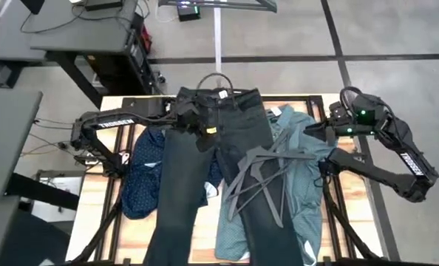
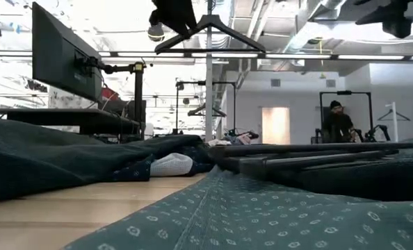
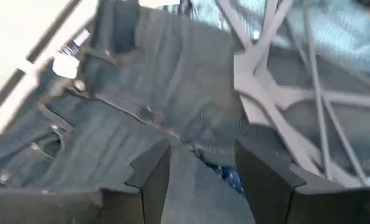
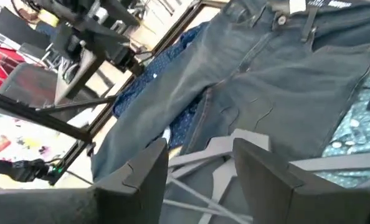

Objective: Hang clothes
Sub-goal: Hang the black pants on the rack

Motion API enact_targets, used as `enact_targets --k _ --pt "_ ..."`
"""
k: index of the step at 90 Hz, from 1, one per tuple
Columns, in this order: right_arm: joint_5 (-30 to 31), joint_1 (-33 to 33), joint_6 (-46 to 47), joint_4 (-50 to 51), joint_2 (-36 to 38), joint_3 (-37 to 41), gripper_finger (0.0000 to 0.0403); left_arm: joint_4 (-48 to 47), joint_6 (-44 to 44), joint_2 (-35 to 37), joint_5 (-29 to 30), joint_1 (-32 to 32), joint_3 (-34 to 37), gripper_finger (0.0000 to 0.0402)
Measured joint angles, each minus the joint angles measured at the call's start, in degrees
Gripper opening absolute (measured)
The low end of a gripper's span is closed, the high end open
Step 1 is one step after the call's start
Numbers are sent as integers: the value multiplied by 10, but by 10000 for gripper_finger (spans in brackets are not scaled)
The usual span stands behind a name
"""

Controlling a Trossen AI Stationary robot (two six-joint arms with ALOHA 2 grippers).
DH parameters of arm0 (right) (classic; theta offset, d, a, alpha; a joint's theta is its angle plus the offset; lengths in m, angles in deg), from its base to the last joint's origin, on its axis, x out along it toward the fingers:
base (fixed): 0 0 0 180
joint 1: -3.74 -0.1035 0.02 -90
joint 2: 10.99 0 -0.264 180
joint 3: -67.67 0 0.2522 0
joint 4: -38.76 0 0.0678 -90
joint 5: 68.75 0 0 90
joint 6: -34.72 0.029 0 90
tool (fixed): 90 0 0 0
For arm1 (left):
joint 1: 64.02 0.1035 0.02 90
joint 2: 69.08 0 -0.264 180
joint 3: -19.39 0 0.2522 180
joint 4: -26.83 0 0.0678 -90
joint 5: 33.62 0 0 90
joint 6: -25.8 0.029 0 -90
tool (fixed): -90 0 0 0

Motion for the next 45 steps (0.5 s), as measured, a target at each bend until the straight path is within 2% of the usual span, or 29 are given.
enact_targets --k 14,30,45 --pt "-1 -31 11 -53 -18 0 168 24 1 -8 -30 -8 50 162" --pt "1 -84 16 -129 -66 0 168 120 1 -8 -105 -16 135 162" --pt "43 -152 -1 -165 -132 0 168 214 5 -8 -135 -11 218 162"
